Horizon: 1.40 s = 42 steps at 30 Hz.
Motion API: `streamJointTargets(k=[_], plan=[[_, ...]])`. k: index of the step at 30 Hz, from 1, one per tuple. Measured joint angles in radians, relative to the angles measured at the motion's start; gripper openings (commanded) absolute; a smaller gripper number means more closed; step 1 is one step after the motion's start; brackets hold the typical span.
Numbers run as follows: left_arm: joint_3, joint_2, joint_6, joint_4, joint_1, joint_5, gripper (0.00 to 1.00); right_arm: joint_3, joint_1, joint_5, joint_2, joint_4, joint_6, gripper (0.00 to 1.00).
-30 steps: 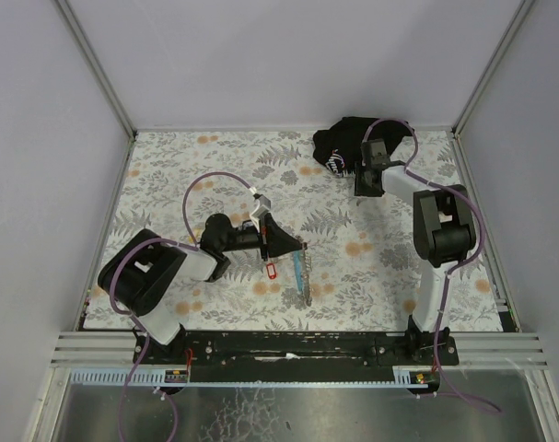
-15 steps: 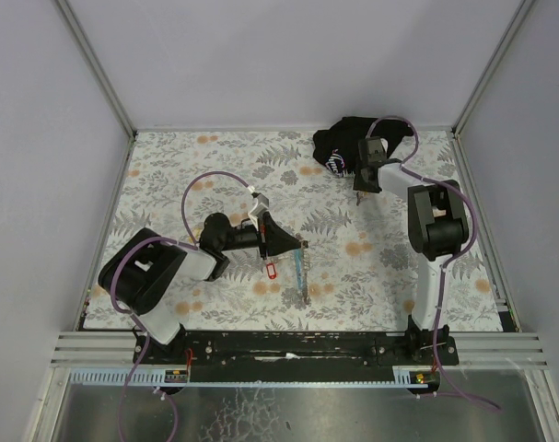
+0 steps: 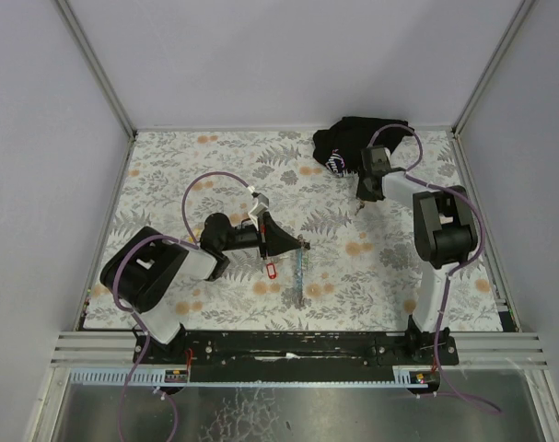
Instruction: Put the keys on the keyring
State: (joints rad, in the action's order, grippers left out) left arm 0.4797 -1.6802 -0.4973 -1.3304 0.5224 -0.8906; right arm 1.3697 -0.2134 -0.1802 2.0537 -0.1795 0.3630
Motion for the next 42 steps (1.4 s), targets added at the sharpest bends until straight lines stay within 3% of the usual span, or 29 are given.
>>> streamJointTargets(k=[10,23,42], plan=[[0.000,-0.010,-0.007,-0.002,0.000,-0.001,0.00,-0.299,-0.061,0.097,-0.225,0.021,-0.001,0.00],[0.000,-0.009,-0.008,-0.002,0.000,-0.002,0.00,-0.410,-0.219,0.144,-0.337,-0.047,-0.005,0.01],[0.000,-0.010,-0.020,-0.002,0.000,-0.003,0.00,-0.428,-0.274,0.135,-0.449,-0.198,-0.034,0.29]])
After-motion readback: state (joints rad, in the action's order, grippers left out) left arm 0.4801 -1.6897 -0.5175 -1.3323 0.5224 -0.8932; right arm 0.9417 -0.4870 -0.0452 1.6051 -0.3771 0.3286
